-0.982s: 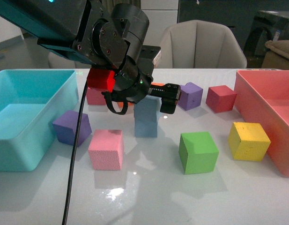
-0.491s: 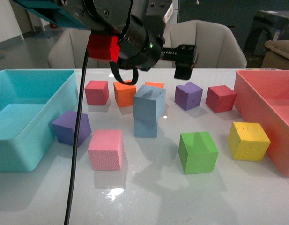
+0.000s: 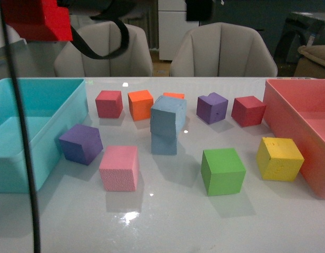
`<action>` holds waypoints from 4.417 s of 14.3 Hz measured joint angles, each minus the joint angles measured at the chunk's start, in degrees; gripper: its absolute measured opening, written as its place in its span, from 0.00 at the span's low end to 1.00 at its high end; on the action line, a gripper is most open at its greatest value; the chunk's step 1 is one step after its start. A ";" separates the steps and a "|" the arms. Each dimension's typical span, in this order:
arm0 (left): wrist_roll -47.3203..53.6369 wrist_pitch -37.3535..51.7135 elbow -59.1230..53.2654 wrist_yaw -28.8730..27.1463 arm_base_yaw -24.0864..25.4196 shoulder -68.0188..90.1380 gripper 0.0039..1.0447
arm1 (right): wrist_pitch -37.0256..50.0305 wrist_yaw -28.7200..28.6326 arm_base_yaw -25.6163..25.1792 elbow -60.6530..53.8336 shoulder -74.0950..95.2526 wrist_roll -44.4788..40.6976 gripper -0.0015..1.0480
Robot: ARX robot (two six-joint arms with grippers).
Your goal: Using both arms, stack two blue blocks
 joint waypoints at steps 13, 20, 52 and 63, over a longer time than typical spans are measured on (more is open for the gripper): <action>1.27 12.66 -54.77 1.29 21.27 -45.86 0.01 | 0.00 0.00 0.00 0.00 0.00 0.00 0.94; 1.27 5.70 -61.94 8.02 27.74 -58.03 0.01 | 0.02 0.00 0.00 0.00 0.00 0.00 0.94; 1.29 -33.55 -61.94 8.00 27.67 -99.38 0.64 | 0.00 0.02 0.00 0.00 0.00 0.00 0.94; 1.44 -33.55 -61.94 8.00 27.69 -99.38 0.94 | 0.00 0.00 0.00 0.00 0.00 0.00 0.94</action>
